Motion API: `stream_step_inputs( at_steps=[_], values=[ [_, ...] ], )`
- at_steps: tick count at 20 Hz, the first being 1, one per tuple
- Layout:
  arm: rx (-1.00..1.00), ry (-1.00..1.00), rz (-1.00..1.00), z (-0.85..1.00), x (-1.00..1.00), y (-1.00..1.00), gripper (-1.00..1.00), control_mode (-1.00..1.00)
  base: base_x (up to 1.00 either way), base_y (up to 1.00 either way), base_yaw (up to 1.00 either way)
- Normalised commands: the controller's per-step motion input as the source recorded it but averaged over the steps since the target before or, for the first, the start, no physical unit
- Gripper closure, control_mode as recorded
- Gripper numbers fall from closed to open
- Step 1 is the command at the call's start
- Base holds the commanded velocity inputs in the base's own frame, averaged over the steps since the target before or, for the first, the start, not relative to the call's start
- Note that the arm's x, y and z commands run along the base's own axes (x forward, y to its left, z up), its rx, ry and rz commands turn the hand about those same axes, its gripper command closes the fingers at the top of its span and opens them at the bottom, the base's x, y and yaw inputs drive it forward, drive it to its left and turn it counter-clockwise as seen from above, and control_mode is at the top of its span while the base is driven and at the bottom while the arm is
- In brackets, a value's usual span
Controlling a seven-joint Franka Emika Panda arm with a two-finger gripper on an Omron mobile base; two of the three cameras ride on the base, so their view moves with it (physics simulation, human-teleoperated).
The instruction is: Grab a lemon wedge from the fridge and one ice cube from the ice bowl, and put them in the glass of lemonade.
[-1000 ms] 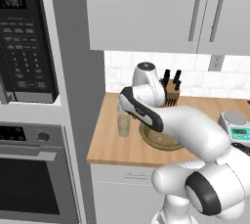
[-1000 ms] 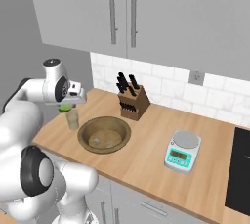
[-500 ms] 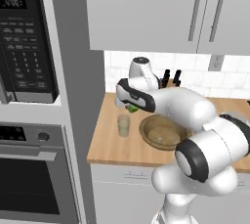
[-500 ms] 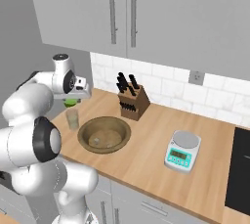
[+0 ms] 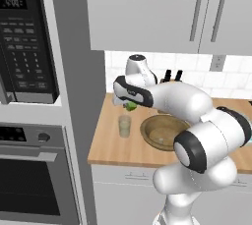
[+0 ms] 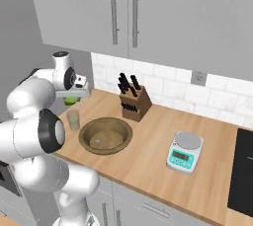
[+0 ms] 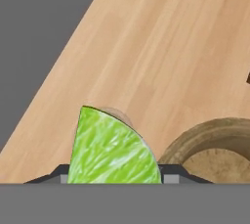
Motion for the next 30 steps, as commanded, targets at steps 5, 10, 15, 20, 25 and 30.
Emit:
stream_step_inputs(
  at_steps=[5,10,15,20,25,30],
  values=[
    [-0.01,0.00,-0.06,0.00,0.13,0.21,1.00,-1.00,0.00,0.00,0.00],
    [0.00,0.00,0.00,0.00,0.18,0.00,1.00,-1.00,0.00,0.00,0.00],
    [0.00,0.00,0.00,-0.04,0.10,0.00,1.00,-1.00,0.00,0.00,0.00],
    [0.00,-0.06,-0.01,-0.09,-0.31,0.00,1.00,-1.00,0.00,0.00,0.00],
    [0.00,-0.03,0.00,0.00,-0.42,0.00,1.00,-1.00,0.00,0.00,0.00],
    [0.00,0.01,0.00,0.00,0.25,0.00,1.00,-1.00,0.00,0.00,0.00]
  ],
)
